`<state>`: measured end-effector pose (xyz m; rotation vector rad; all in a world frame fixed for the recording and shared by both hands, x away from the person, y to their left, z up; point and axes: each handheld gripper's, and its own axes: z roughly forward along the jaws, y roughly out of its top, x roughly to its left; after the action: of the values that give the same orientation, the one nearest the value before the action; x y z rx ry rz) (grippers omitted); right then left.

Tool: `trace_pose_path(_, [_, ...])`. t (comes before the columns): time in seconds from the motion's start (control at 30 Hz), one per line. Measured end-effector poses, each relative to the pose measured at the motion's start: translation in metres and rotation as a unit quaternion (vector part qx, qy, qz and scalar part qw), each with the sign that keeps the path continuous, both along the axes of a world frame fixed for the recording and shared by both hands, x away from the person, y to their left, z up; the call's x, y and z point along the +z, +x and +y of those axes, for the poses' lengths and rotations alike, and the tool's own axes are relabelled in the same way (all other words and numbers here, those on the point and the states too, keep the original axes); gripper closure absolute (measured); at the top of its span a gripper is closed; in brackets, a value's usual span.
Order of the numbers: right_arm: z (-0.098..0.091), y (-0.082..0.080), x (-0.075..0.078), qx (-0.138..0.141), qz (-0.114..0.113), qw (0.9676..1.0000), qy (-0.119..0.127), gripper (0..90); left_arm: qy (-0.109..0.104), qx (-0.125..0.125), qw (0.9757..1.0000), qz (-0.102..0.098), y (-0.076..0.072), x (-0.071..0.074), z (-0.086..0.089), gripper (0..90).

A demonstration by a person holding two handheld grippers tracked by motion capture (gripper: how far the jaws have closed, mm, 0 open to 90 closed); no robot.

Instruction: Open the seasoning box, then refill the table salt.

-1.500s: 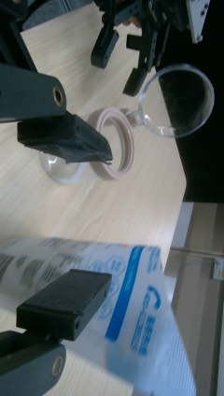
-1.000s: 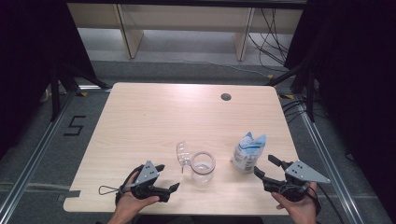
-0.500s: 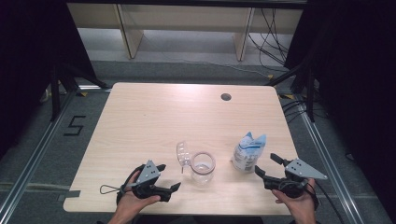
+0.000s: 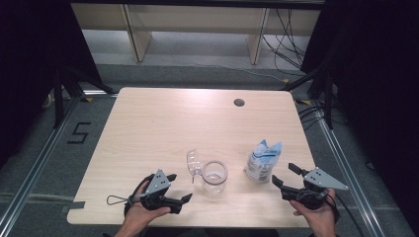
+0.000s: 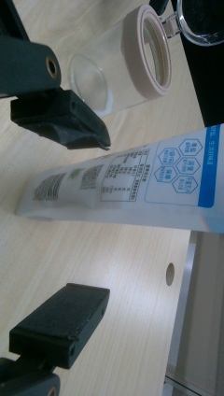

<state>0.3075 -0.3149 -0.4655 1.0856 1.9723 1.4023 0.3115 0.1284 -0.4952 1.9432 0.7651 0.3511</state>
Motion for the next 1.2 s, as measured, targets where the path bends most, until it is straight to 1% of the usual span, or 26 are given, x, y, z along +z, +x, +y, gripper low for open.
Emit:
trace_pose_path(0.07, [0.0, 0.001, -0.001, 0.001, -0.004, 1.0, -0.004, 23.6, -0.001, 0.002, 1.0, 0.001, 0.0, 0.0, 0.0, 14.7])
trace_pose_path(0.1, [-0.001, 0.002, -0.001, 0.001, -0.013, 0.9998, -0.015, 23.5, 0.003, -0.001, 1.0, -0.004, 0.0, 0.001, 0.001, 14.7])
trace_pose_path(0.13, [-0.002, 0.003, -0.001, 0.002, -0.015, 0.9997, -0.017, 23.5, -0.001, 0.001, 1.0, 0.0, 0.0, 0.0, 0.0, 14.7])
trace_pose_path(0.17, [-0.001, 0.003, -0.001, -0.001, -0.007, 0.9999, -0.01, 23.4, -0.001, 0.001, 1.0, 0.0, 0.001, 0.0, 0.0, 14.7])
trace_pose_path(0.23, [-0.001, 0.003, -0.002, -0.001, 0.0, 0.9999, -0.012, 23.1, -0.003, 0.003, 1.0, 0.001, 0.001, 0.0, -0.001, 14.7])
trace_pose_path(0.27, [-0.001, 0.005, -0.003, 0.0, 0.008, 0.9999, -0.008, 22.6, -0.002, 0.001, 1.0, 0.0, 0.001, 0.0, -0.001, 14.7])
trace_pose_path(0.3, [-0.003, 0.007, -0.004, 0.002, -0.008, 0.9998, -0.018, 22.1, -0.001, 0.002, 1.0, 0.002, 0.0, 0.001, -0.001, 14.7])
trace_pose_path(0.33, [-0.003, 0.007, -0.004, 0.002, -0.008, 0.9998, -0.018, 22.1, -0.001, 0.002, 1.0, 0.002, 0.0, 0.001, -0.001, 14.7])
trace_pose_path(0.37, [0.0, 0.007, -0.004, -0.003, 0.009, 0.9999, -0.008, 20.7, 0.012, -0.003, 0.9999, -0.004, 0.001, 0.001, 0.0, 14.7])
trace_pose_path(0.4, [0.0, 0.008, -0.005, 0.0, 0.003, 1.0, -0.005, 19.9, 0.0, 0.0, 1.0, -0.001, 0.001, 0.0, -0.002, 14.7])
trace_pose_path(0.47, [0.0, 0.01, -0.005, 0.005, -0.001, 0.9999, -0.011, 18.6, 0.0, 0.0, 1.0, -0.002, 0.0, 0.0, -0.002, 14.7])
trace_pose_path(0.5, [0.001, 0.013, -0.006, 0.007, -0.004, 0.9998, -0.017, 14.6, 0.002, -0.007, 1.0, -0.004, 0.001, 0.0, 0.0, 14.7])
trace_pose_path(0.53, [0.001, 0.013, -0.006, 0.007, -0.004, 0.9998, -0.017, 14.6, 0.002, -0.007, 1.0, -0.004, 0.001, 0.0, 0.0, 14.7])
trace_pose_path(0.57, [0.004, 0.013, -0.006, 0.001, 0.007, 0.9999, -0.011, 14.7, -0.008, 0.0, 1.0, 0.006, 0.0, 0.0, 0.0, 14.7])
trace_pose_path(0.6, [0.006, 0.014, -0.007, -0.002, 0.011, 0.9999, -0.007, 15.6, -0.005, 0.002, 1.0, 0.002, 0.0, 0.0, 0.0, 14.7])
trace_pose_path(0.67, [0.007, 0.016, -0.007, 0.003, 0.004, 0.9999, -0.012, 15.1, 0.001, 0.0, 1.0, -0.003, 0.0, 0.0, 0.002, 14.8])
trace_pose_path(0.7, [0.008, 0.017, -0.007, 0.006, 0.004, 0.9997, -0.021, 15.4, -0.004, 0.002, 1.0, 0.0, -0.001, 0.0, 0.002, 14.8])
trace_pose_path(0.73, [0.009, 0.018, -0.007, 0.012, -0.004, 0.9994, -0.031, 15.2, -0.001, 0.002, 1.0, -0.002, -0.001, 0.0, 0.002, 14.8])
trace_pose_path(0.77, [0.014, 0.018, -0.008, 0.009, 0.008, 0.9996, -0.025, 15.3, 0.0, 0.003, 1.0, -0.003, -0.001, 0.0, 0.003, 14.8])
trace_pose_path(0.8, [0.014, 0.019, -0.008, 0.015, 0.003, 0.9995, -0.029, 15.3, 0.003, 0.004, 1.0, -0.004, -0.001, -0.001, 0.003, 14.8])
trace_pose_path(0.83, [0.014, 0.022, -0.008, 0.025, -0.002, 0.9994, -0.024, 15.2, 0.009, 0.002, 0.9999, -0.004, -0.001, -0.001, 0.004, 14.8])
trace_pose_path(0.9, [0.014, 0.022, -0.008, 0.024, -0.001, 0.9993, -0.029, 15.2, 0.006, 0.003, 1.0, -0.006, -0.001, -0.001, 0.004, 14.8])
trace_pose_path(0.93, [0.015, 0.022, -0.009, 0.02, -0.001, 0.9994, -0.029, 15.2, -0.002, 0.007, 1.0, -0.002, -0.002, -0.001, 0.003, 14.8])
trace_pose_path(1.0, [0.015, 0.026, -0.009, 0.026, 0.004, 0.9991, -0.033, 15.3, 0.001, 0.009, 1.0, -0.003, -0.003, -0.001, 0.004, 14.9])
trace_pose_path(1.07, [0.018, 0.029, -0.011, 0.027, 0.005, 0.9993, -0.025, 15.3, 0.003, 0.009, 0.9999, -0.003, -0.003, -0.001, 0.004, 14.9])
trace_pose_path(1.2, [0.02, 0.036, -0.013, 0.033, 0.006, 0.9989, -0.034, 15.3, -0.002, 0.013, 0.9999, -0.001, -0.003, -0.001, 0.004, 14.8])
